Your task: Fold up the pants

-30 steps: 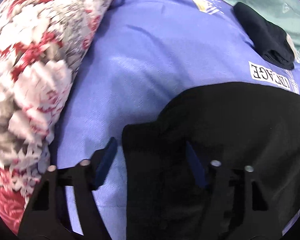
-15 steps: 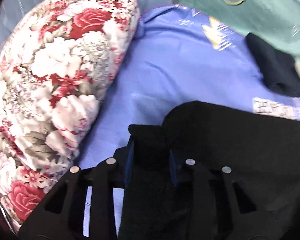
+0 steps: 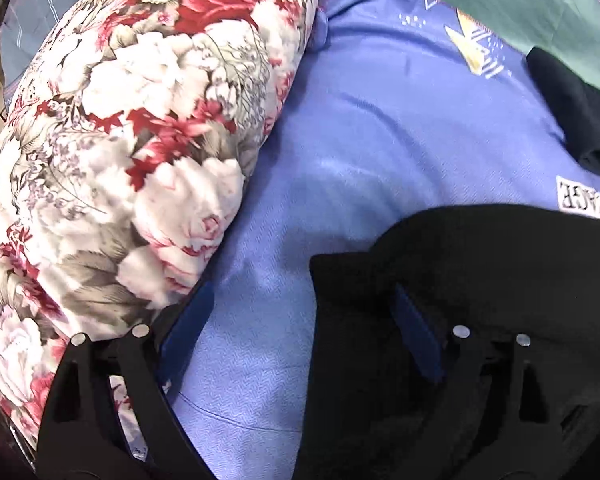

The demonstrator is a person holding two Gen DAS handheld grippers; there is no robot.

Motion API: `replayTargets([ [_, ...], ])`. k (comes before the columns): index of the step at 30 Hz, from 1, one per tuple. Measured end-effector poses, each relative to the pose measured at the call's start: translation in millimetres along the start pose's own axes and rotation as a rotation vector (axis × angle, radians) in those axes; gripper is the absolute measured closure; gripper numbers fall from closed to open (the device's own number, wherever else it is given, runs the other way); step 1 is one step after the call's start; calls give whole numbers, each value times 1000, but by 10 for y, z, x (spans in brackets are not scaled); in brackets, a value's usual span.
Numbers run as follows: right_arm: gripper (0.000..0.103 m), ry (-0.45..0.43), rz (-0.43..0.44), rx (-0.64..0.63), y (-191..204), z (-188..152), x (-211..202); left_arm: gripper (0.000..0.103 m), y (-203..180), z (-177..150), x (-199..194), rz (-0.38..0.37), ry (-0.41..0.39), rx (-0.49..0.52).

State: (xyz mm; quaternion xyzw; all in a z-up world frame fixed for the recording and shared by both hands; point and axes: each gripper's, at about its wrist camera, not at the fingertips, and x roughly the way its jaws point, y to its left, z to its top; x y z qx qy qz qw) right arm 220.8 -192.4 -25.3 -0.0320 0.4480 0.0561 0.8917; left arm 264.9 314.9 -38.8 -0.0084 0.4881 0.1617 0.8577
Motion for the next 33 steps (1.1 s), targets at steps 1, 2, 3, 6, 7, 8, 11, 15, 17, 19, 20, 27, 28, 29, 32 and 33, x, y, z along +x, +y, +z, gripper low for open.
replayTargets([
  [1, 15, 20, 8, -51, 100, 114, 140, 13, -20, 12, -23, -1, -5, 1],
  [2, 18, 25, 10, -86, 177, 196, 239, 13, -20, 19, -45, 2, -10, 5],
  [3, 23, 27, 14, -107, 231, 244, 296, 12, -27, 41, -58, 8, -16, 19],
  [6, 29, 65, 47, -176, 447, 400, 526, 11, -118, 78, -134, 11, -23, 53],
  [7, 31, 85, 62, -209, 522, 431, 600, 11, -141, 104, -128, 4, -25, 64],
  [8, 31, 94, 63, -239, 577, 442, 632, 11, -176, 134, -108, -5, -28, 72],
  [11, 31, 107, 51, -313, 647, 471, 747, 11, -273, 218, -14, -34, -39, 88],
  [15, 51, 93, 118, -288, 544, 505, 739, 11, -409, 319, 85, -50, -50, 117],
  [17, 87, 100, 143, -266, 478, 532, 695, 16, -461, 331, 117, -47, -64, 143],
  [19, 99, 116, 181, -252, 406, 539, 635, 44, -510, 320, 128, -47, -72, 196],
  [20, 99, 118, 188, -255, 396, 540, 598, 66, -547, 333, 160, -38, -60, 230],
  [27, 97, 88, 188, -245, 389, 562, 431, 24, -538, 372, 235, -51, -44, 277],
  [28, 90, 88, 161, -255, 399, 563, 452, 24, -523, 384, 255, -56, -41, 273],
  [29, 82, 90, 134, -259, 402, 568, 473, 21, -510, 386, 269, -61, -33, 273],
  [32, 62, 77, 113, -254, 383, 576, 515, 18, -473, 375, 299, -85, -19, 305],
  [33, 62, 85, 116, -252, 356, 557, 525, 18, -470, 349, 299, -105, -8, 321],
])
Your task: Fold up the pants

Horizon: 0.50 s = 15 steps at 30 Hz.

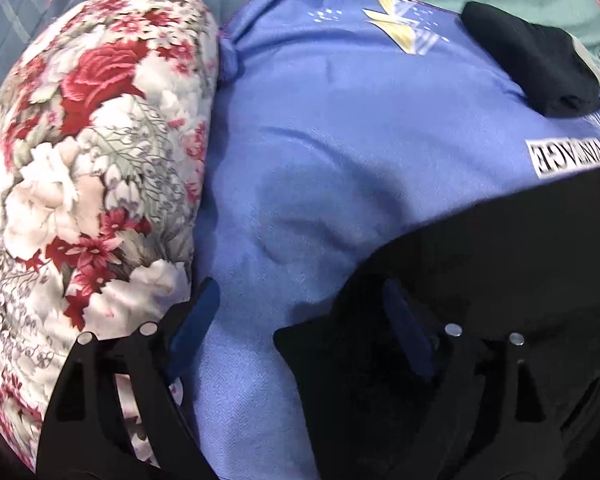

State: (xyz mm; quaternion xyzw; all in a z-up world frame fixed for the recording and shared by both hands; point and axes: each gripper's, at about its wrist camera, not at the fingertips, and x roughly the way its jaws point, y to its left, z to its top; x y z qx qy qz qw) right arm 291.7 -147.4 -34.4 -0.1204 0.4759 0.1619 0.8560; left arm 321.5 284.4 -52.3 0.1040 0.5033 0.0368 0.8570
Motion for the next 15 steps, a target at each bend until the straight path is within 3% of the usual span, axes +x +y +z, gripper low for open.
replayTargets([
  [2, 62, 26, -11, -19, 35, -12, 96, 18, -34, -51, 13, -50, 27, 48],
  [5, 63, 14, -55, -86, 159, -38, 160, 19, -119, -103, 2, -66, 12, 135],
  [7, 68, 25, -31, -61, 143, -5, 169, 22, -165, -121, 27, -96, 31, 169],
  [8, 71, 28, -23, -53, 132, 6, 170, 33, -186, -131, 41, -103, 42, 185],
  [10, 90, 31, -10, -60, 143, 21, 160, 44, -256, -149, 39, -107, 46, 231],
  [12, 96, 36, -2, -55, 154, 25, 150, 73, -275, -149, -9, -117, 35, 249],
  [15, 98, 18, -12, -38, 188, 21, 57, 87, -255, -120, -106, -105, 15, 236],
])
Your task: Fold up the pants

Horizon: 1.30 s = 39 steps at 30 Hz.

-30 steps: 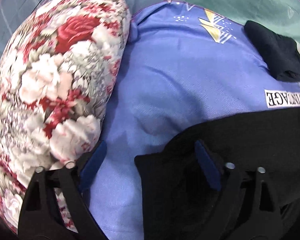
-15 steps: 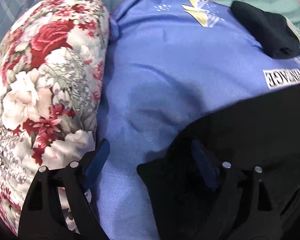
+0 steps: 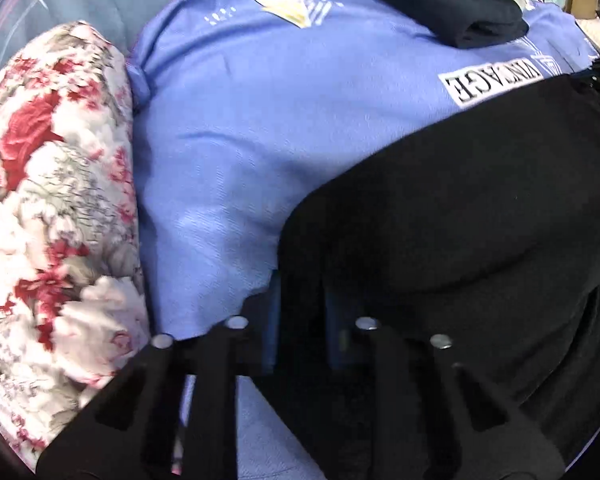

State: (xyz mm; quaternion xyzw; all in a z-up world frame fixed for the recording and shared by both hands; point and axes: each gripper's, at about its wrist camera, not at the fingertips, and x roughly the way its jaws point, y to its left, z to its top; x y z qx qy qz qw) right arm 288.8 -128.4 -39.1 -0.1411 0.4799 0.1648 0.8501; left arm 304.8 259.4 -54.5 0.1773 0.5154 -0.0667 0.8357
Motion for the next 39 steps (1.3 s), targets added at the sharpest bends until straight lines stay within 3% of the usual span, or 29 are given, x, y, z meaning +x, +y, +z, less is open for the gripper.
replayTargets([
  [2, 98, -30, 20, 34, -17, 5, -155, 92, -3, 3, -94, 12, -14, -3],
  [9, 98, -152, 108, 93, 39, -115, -984, 96, -132, -66, -788, 33, -129, -1],
  [13, 98, -230, 138, 99, 207, -486, -1570, 96, -167, -221, -1175, -9, -194, -50],
  [17, 98, -271, 166, 104, 432, -841, -1894, 97, -332, -572, -1488, -3, -228, -60],
  [26, 98, -225, 240, 138, 917, -1876, -2077, 97, -742, -1410, -1737, -48, -236, -118],
  [33, 97, -103, 248, 167, 1132, -2461, -1751, 95, -962, -1941, -1641, -107, -201, -190],
  [34, 96, -76, 249, 175, 1147, -2506, -1677, 93, -975, -1978, -1606, -109, -189, -200],
  [36, 95, -44, 233, 177, 1175, -2557, -1600, 64, -984, -2051, -1524, -109, -156, -229],
  [38, 84, -37, 225, 192, 1175, -2581, -1589, 41, -961, -2096, -1493, -106, -139, -266],
  [39, 75, -47, 223, 197, 1173, -2592, -1620, 40, -941, -2119, -1497, -112, -135, -294],
])
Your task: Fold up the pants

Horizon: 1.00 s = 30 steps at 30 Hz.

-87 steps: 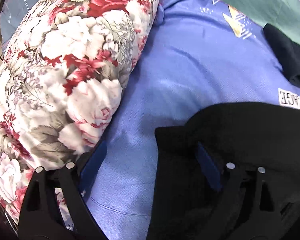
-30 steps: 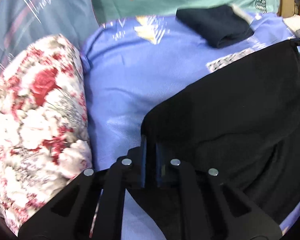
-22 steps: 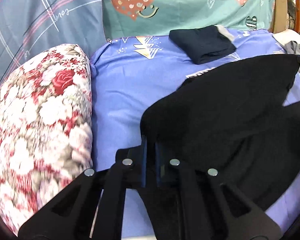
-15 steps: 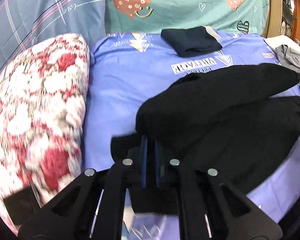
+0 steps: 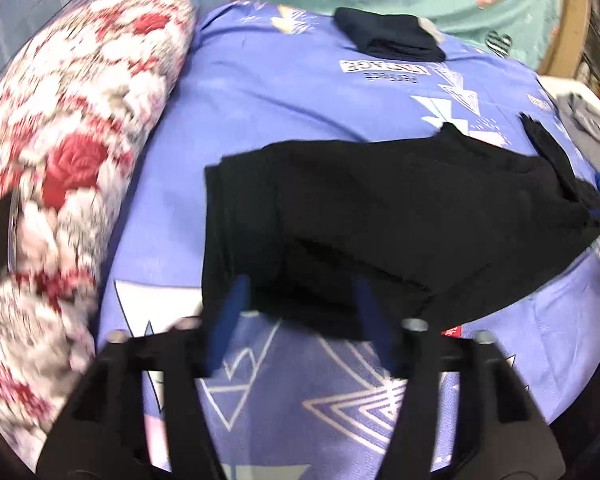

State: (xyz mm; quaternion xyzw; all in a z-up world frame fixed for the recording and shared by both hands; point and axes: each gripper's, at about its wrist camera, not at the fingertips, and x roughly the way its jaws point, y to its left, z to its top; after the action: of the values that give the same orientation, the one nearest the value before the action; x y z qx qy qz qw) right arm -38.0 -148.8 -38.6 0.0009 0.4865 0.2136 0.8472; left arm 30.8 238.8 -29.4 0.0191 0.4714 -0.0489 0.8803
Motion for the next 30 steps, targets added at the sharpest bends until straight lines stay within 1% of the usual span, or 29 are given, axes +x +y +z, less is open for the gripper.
replayTargets([
  [1, 67, -16, -9, 1, 3, -9, -35, 39, 20, -9, -11, -10, 5, -24],
  [3, 58, -58, -33, 7, -14, -2, -138, 25, 80, 5, -38, -14, 15, -93],
  [5, 57, -117, -54, 45, -80, 30, -264, 20, 150, 40, -52, 6, 21, -163],
  [6, 56, -144, -80, 71, -120, 43, -319, 19, 205, 69, -49, 3, 33, -218],
  [7, 52, -170, -133, 97, -161, 61, -367, 18, 255, 91, -33, -7, 48, -271],
  [8, 51, -189, -189, 114, -193, 67, -397, 18, 298, 109, -10, -20, 66, -324],
  [9, 50, -202, -250, 125, -210, 66, -410, 18, 342, 121, 48, -25, 103, -388],
  [10, 50, -212, -313, 122, -208, 62, -415, 18, 361, 129, 110, -10, 140, -424],
  [11, 50, -218, -330, 116, -199, 54, -416, 19, 364, 135, 197, 21, 184, -453],
  [13, 49, -223, -328, 104, -173, 23, -395, 22, 327, 150, 295, 48, 211, -457],
  [14, 49, -221, -325, 97, -157, 14, -383, 25, 306, 159, 331, 54, 219, -457],
  [17, 48, -223, -325, 67, -120, 11, -361, 30, 242, 197, 370, 37, 213, -473],
  [18, 48, -221, -324, 63, -124, 12, -354, 33, 219, 218, 372, 43, 209, -474],
  [20, 48, -221, -323, 66, -145, 41, -330, 35, 186, 256, 391, 48, 211, -472],
  [23, 47, -240, -343, 77, -184, 62, -358, 41, 172, 305, 444, 31, 225, -489],
  [27, 47, -266, -330, 114, -239, 81, -382, 42, 264, 284, 560, -17, 250, -557],
  [30, 47, -269, -324, 119, -248, 87, -377, 42, 327, 264, 647, -48, 265, -605],
])
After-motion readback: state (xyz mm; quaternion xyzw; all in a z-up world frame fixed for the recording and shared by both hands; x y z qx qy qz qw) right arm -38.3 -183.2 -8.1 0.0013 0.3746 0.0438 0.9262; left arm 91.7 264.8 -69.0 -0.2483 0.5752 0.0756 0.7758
